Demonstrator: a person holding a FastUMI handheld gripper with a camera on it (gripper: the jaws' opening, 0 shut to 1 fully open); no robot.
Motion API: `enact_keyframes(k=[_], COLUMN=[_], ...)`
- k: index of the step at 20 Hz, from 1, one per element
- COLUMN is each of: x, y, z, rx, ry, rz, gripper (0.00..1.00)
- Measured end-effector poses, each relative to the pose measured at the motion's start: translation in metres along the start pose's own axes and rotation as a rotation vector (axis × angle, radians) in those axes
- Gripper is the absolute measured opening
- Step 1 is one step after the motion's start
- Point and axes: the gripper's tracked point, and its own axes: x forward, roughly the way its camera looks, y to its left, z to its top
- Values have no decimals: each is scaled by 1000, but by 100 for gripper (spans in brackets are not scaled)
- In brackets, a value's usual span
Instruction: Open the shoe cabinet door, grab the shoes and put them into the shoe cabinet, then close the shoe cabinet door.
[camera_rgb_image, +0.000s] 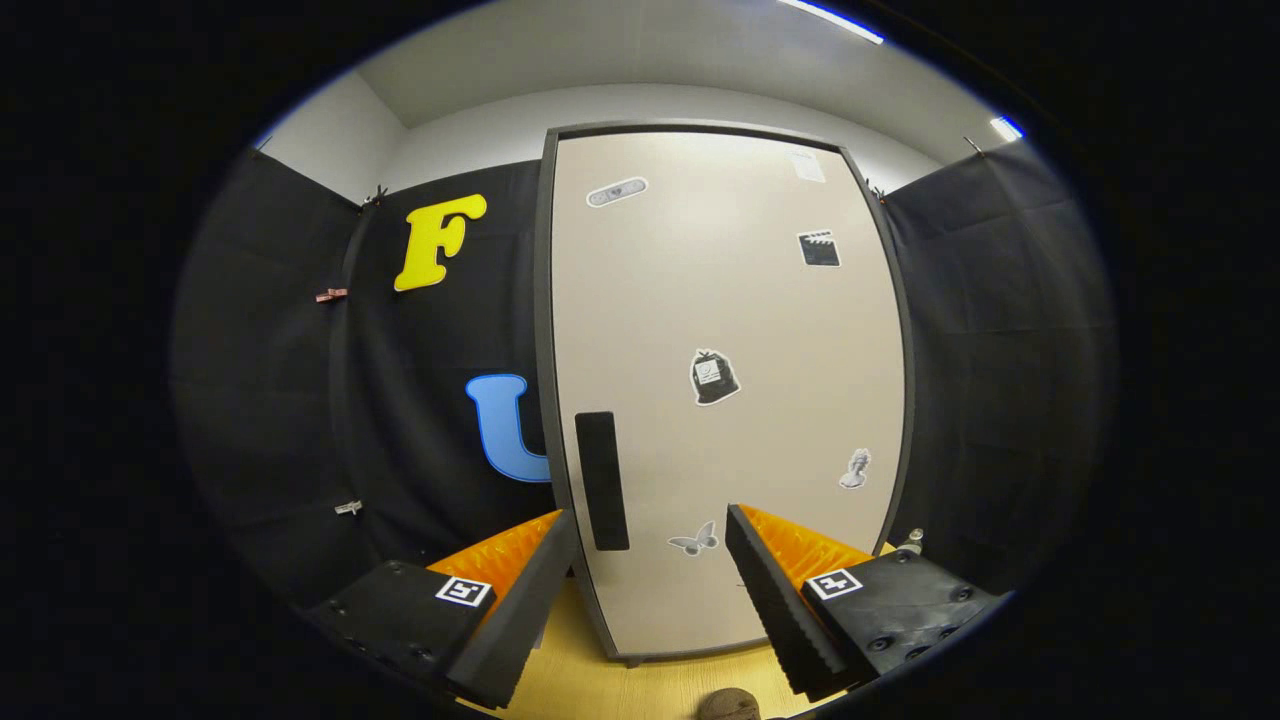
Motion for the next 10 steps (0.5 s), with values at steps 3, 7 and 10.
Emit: enact_keyframes(k=[3,7,10], x=[25,54,73], y=[8,16,21], z=[-9,-16,-18], rx=[2,8,15], ry=[23,34,33], rz=[6,15,13], gripper=[98,98,98])
